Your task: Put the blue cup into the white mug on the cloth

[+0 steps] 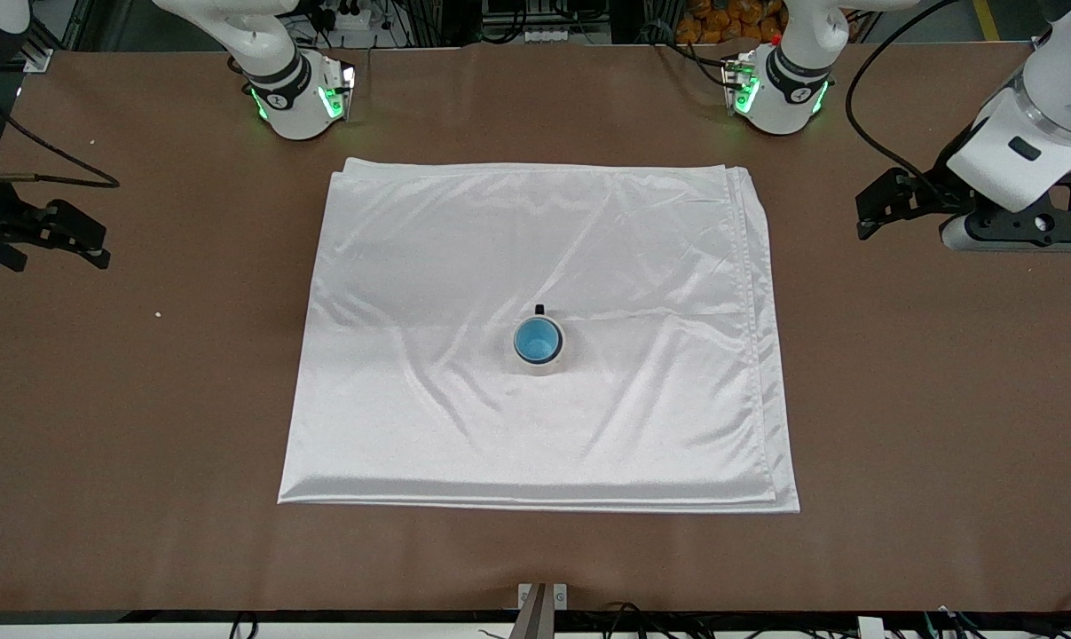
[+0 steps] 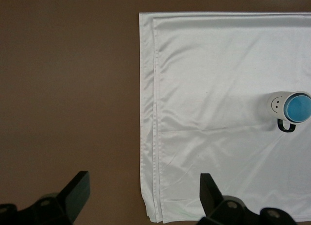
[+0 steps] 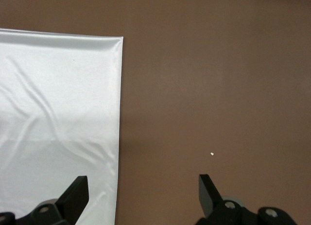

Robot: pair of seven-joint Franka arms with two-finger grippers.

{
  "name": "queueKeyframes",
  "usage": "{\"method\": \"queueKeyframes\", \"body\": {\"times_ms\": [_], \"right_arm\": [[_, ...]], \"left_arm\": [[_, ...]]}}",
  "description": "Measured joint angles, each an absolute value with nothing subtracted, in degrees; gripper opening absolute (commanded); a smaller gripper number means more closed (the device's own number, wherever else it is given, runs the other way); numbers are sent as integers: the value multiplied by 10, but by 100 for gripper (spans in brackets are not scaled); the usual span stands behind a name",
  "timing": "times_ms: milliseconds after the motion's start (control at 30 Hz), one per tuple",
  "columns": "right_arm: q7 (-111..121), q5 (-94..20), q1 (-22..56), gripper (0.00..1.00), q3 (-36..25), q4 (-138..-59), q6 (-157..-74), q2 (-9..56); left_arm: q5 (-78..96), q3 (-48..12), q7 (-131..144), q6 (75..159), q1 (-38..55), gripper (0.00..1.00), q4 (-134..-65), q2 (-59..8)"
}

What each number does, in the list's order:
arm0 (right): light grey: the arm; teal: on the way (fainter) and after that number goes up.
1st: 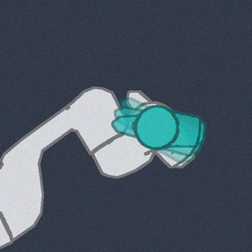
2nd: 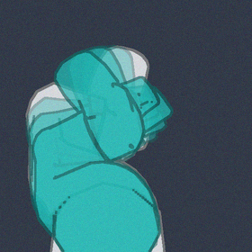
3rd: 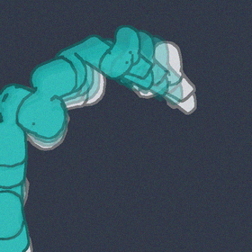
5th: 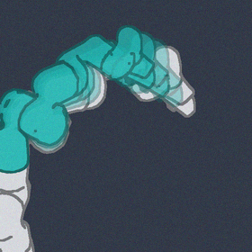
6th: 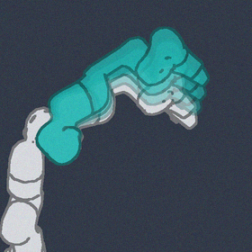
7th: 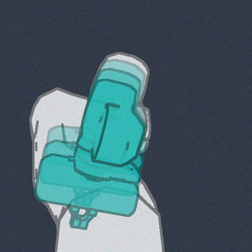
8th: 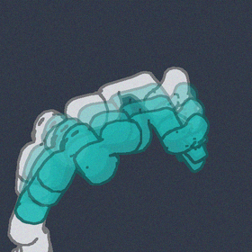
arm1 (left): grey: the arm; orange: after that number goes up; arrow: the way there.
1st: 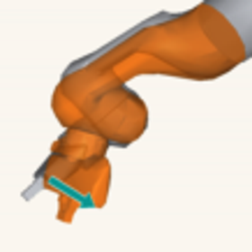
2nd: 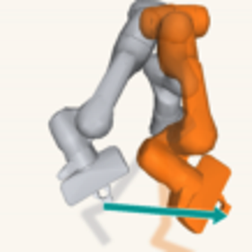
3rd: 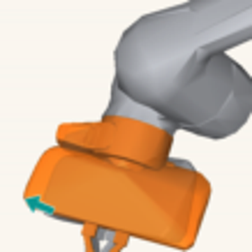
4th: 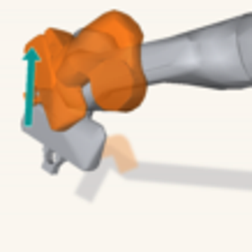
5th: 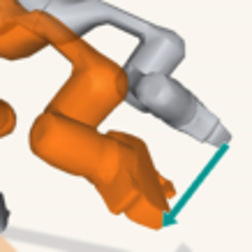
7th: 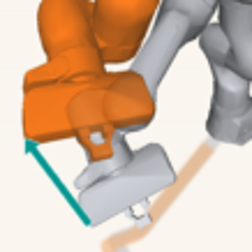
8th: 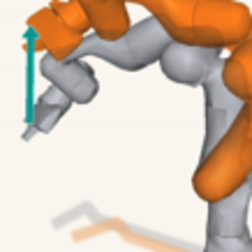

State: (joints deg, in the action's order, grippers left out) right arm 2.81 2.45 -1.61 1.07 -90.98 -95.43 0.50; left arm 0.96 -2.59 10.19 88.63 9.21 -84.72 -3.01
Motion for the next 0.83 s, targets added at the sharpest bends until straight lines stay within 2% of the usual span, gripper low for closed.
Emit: {"method": "queueKeyframes", "body": {"times_ms": [833], "right_arm": [[28,24,-13,100,10,-910,-954,5]], "left_arm": [[10,-26,101,905,90,100,-854,-38]]}}
